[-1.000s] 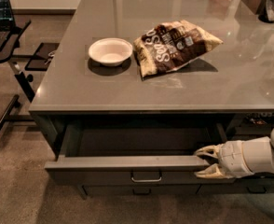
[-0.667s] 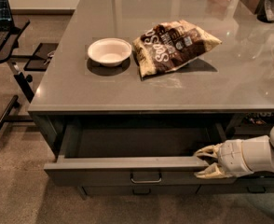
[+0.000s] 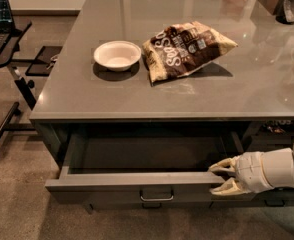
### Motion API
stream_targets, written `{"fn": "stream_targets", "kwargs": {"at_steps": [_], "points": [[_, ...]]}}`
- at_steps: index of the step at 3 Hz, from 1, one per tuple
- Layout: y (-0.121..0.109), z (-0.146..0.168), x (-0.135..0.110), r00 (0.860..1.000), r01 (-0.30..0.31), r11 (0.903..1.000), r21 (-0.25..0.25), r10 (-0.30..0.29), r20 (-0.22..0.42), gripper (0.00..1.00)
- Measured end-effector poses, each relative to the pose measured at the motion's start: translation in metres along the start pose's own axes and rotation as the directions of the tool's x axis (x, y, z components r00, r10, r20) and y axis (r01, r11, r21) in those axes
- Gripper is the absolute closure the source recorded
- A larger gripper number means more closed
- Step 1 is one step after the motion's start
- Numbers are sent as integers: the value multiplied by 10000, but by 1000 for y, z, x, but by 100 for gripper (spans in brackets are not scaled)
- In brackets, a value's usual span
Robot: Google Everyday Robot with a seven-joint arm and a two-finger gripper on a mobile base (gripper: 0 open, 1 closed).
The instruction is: Open top drawer
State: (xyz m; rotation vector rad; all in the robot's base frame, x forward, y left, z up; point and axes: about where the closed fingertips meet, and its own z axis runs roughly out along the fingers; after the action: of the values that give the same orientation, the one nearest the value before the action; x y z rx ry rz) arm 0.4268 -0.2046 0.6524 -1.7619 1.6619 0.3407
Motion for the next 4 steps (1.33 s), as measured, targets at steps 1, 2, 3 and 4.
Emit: {"fn": "stream_targets", "kwargs": {"at_steps": [1,2,3,4], "points": [[0,0,0,10000,0,10000,0,0,0,59],[0,0,0,10000,0,10000,-1,0,1,36],[0,6,2,9995,-44,9997,-226,52,327,13],[22,6,20,9977,-299,9981,-539,331,599,15]]}}
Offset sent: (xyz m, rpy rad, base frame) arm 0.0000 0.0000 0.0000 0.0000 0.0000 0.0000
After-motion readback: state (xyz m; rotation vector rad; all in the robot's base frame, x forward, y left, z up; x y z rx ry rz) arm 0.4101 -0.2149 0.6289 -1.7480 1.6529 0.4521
